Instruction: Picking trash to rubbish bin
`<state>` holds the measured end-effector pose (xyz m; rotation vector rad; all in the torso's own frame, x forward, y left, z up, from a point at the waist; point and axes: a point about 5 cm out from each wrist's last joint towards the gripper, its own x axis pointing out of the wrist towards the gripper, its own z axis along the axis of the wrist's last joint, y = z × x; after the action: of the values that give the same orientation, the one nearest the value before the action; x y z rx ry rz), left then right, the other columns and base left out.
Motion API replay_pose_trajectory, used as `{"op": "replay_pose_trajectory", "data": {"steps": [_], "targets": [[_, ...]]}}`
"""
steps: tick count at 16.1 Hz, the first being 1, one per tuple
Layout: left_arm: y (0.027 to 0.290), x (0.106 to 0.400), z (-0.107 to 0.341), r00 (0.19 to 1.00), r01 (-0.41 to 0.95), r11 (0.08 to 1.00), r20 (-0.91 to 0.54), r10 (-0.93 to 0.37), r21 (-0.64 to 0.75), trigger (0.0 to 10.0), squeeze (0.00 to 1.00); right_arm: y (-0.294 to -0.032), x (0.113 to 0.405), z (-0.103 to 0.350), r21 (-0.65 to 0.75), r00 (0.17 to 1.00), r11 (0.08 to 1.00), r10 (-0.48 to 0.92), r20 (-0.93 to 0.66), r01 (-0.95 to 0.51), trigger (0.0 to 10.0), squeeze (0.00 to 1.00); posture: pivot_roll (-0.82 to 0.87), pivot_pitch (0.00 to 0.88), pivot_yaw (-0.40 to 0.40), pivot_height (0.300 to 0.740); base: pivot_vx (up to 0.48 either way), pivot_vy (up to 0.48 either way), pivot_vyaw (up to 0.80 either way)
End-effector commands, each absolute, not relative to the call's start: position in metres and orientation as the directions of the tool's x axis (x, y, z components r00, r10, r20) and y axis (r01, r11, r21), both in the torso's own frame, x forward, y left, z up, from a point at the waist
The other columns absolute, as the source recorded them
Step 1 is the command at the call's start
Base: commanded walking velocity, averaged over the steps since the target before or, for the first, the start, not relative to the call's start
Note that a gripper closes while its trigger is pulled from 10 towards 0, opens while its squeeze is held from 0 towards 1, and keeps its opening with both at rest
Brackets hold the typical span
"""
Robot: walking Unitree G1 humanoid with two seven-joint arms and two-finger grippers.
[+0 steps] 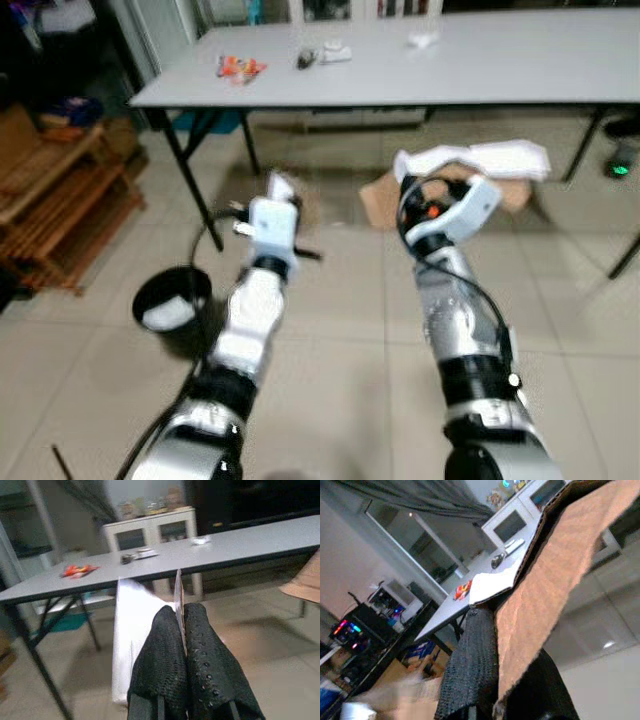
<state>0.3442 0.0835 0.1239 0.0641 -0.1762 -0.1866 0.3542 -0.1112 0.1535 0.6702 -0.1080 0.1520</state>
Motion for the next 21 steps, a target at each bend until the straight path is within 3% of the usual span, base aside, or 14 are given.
{"op": "replay_pose_trajectory", "data": {"steps": [1, 3, 21], "targets": [[0.0955, 0.3473, 0.1264, 0.971, 0.151, 0.984, 0.173, -0.165, 0.092, 10.0, 0.0, -0.1018, 0.3548, 0.1588, 0.619, 0.978, 0.759, 0.129, 0.163, -0.203, 10.0, 0.0, 0.01, 0.0, 0.103, 0.74, 0.0, 0.48, 0.0], [0.0948, 0.347, 0.126, 0.971, 0.155, 0.984, 0.17, -0.168, 0.09, 10.0, 0.0, -0.1015, 0.3545, 0.1599, 0.618, 0.977, 0.758, 0.132, 0.17, -0.21, 10.0, 0.0, 0.01, 0.0, 0.104, 0.74, 0.0, 0.48, -0.8], [0.0951, 0.3492, 0.1288, 0.972, 0.144, 0.985, 0.173, -0.159, 0.097, 10.0, 0.0, -0.1022, 0.3563, 0.161, 0.606, 0.977, 0.768, 0.133, 0.167, -0.208, 10.0, 0.0, 0.03, 0.0, 0.086, 0.74, 0.0, 0.447, 0.0]]}}
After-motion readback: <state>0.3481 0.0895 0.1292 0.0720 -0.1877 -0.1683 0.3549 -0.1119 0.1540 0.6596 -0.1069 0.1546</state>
